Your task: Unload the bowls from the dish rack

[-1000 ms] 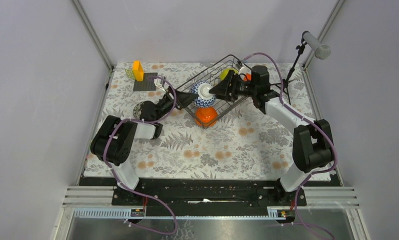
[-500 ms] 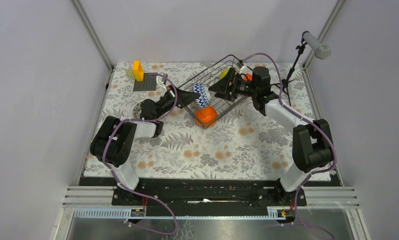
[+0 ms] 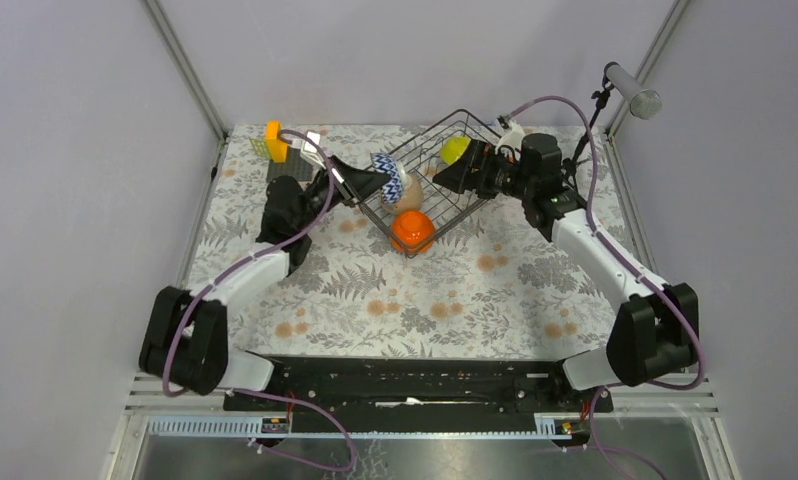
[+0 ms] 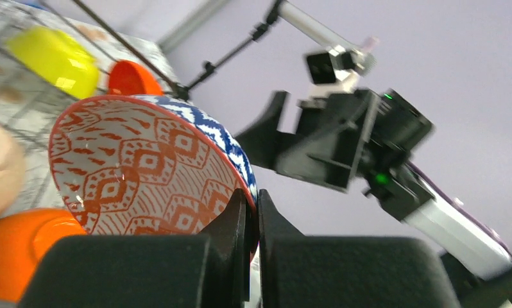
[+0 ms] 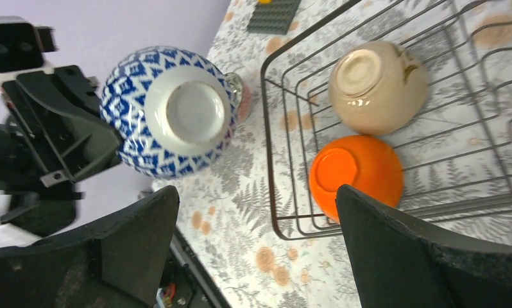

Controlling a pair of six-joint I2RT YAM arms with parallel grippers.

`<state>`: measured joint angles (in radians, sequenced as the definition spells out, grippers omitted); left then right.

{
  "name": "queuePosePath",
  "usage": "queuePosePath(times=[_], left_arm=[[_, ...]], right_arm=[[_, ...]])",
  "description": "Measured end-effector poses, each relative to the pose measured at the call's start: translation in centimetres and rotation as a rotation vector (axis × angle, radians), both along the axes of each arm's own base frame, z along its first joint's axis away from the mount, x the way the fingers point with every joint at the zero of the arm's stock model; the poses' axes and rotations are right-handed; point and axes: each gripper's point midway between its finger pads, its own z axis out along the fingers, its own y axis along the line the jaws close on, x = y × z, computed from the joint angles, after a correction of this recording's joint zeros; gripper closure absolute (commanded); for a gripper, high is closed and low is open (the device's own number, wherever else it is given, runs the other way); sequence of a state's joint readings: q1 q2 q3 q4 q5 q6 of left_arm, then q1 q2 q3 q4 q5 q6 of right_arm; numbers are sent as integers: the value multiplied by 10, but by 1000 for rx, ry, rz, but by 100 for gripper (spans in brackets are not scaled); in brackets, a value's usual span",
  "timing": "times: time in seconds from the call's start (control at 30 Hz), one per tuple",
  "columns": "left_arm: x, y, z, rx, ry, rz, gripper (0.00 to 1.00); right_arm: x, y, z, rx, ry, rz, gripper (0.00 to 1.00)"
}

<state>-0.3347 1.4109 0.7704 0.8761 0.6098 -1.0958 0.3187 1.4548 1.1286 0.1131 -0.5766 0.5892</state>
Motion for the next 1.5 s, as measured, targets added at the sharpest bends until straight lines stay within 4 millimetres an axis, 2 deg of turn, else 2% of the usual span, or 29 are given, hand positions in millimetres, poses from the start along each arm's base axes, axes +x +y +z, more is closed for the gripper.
queuePosePath(times=[0.13,0.23,0.4,0.6,0.73,0.93,1.13,1.5], left_arm=[[15,21,1,121,64,186,100],[30,44,-7,232,140,355,100],[49,100,-30,452,293,686,100],[70,147,-57,711,429,926,100],[80,160,-83,887,461,956,100],[82,166,-122,1117,502,886,96],[88,170,-140,1239,525,860,95],[86,184,-178,1361,609,861,92]], right_arm=[[-3,-14,5,-76,-60,-45,0],[-3,-24,0,-140,-70,-78,0],[-4,-37,-11,-215,-66,-121,0],[-3,-43,-18,-248,-59,-141,0],[-4,-44,-17,-254,-63,-141,0],[-8,-47,-16,-277,-72,-134,0],[-7,-50,-12,-298,-86,-139,0],[-3,-54,-12,-332,-115,-150,0]])
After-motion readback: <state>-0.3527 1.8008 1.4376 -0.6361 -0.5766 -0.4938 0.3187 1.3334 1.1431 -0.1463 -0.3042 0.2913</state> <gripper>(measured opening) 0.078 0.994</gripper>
